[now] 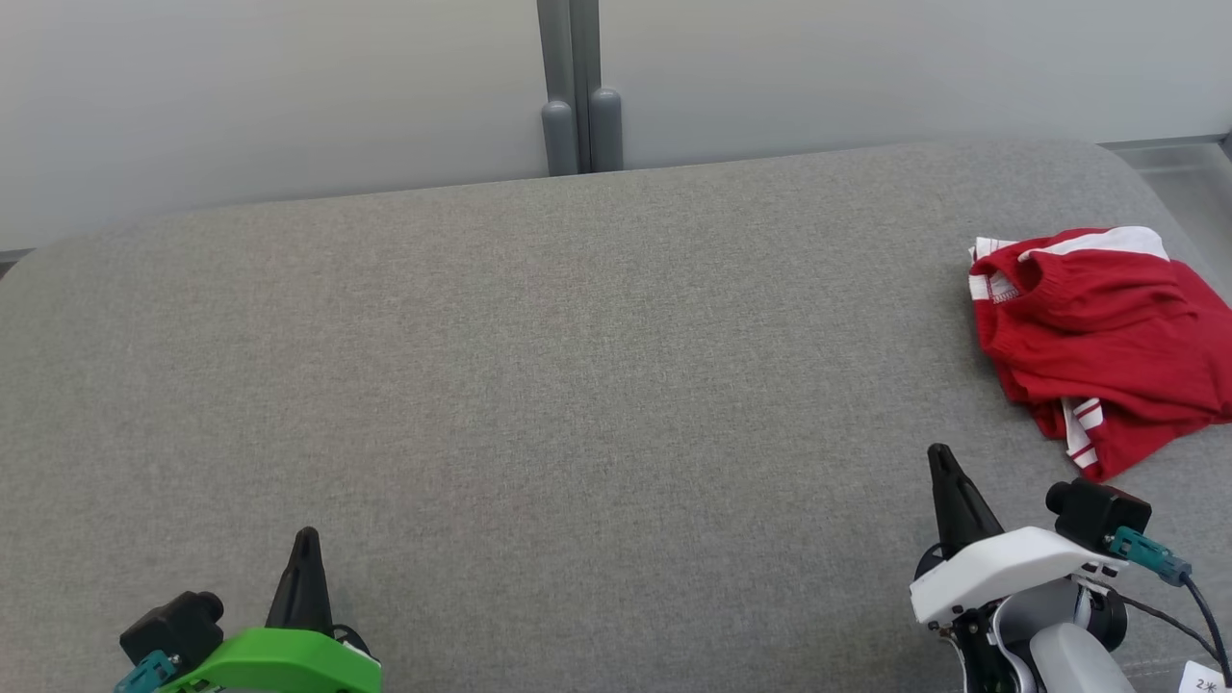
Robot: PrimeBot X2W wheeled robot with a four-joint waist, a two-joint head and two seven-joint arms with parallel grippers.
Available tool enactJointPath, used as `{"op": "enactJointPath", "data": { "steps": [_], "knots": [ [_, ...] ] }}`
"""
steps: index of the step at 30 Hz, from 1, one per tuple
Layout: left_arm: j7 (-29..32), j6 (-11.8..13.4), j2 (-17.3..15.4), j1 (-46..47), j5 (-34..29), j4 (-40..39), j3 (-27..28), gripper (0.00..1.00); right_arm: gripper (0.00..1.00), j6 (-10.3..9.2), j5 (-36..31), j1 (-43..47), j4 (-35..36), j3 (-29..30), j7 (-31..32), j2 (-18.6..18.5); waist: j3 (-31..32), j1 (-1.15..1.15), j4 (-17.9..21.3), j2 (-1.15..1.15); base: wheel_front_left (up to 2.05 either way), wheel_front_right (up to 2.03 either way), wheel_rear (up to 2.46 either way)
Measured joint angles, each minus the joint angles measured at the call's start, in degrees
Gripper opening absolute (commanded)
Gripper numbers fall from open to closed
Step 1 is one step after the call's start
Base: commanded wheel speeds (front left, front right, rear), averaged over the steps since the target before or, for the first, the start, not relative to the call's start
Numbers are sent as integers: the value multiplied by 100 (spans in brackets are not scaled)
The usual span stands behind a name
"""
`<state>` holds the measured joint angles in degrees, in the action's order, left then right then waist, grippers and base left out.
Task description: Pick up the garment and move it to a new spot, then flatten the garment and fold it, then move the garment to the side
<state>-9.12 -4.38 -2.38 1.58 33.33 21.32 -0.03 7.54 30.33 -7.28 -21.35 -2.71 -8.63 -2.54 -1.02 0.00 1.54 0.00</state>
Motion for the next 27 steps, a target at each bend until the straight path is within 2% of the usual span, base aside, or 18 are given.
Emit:
{"op": "enactJointPath", "data": {
  "steps": [27],
  "knots": [
    [505, -101, -5, 111, 2102, -270, 199, 0, 0, -1, 2202, 0, 212, 358, 581, -1, 21, 0, -40, 0, 0, 0, 0]
  ]
}}
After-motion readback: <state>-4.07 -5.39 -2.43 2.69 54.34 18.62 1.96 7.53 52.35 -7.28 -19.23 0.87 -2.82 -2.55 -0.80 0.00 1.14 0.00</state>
